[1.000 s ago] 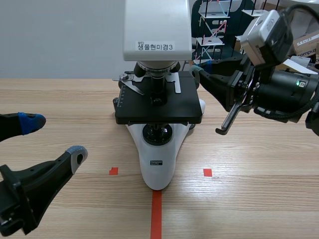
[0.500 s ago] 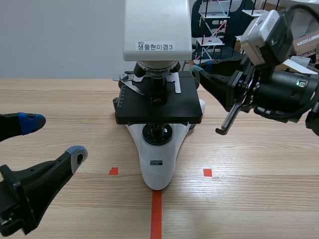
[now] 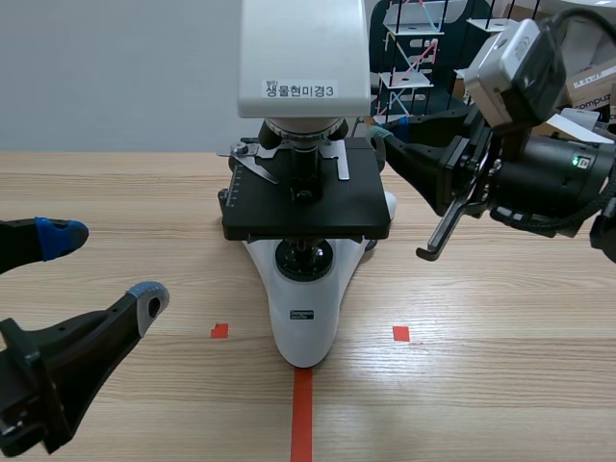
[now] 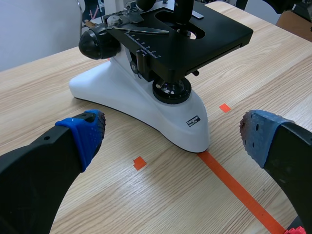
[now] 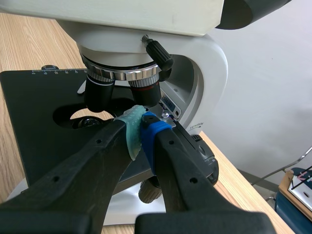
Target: Return to the home posture
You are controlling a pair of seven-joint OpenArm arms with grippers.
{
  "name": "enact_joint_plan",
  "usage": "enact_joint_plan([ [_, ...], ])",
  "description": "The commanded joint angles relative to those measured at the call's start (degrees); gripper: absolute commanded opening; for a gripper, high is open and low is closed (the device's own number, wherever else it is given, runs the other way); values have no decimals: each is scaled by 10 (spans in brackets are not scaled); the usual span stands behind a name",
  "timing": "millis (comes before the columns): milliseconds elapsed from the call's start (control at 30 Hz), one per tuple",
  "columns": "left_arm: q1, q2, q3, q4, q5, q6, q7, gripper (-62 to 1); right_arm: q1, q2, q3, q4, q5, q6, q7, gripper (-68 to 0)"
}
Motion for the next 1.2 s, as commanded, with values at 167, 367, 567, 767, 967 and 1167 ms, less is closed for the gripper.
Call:
enact_joint_plan([
  [167,0,1,-4,6,-3,-1,-6,-28,3,3,4,9,9,-4,8,-675],
  [367,0,1,-4,6,-3,-1,-6,-28,-59,8,28,35,9,-52,20,-638],
  [567,0,1,-4,6,-3,-1,-6,-28,-179,8,91,92,9,-54,51,-573],
  [767,0,1,-4,6,-3,-1,-6,-28,-302,3,144,142,12,-54,86,-264],
  [967,0,1,-4,6,-3,-1,-6,-28,-427,3,176,187,13,-54,110,-81],
  [1167,0,1,-4,6,-3,-1,-6,-28,-544,2,206,237,13,-53,109,-39],
])
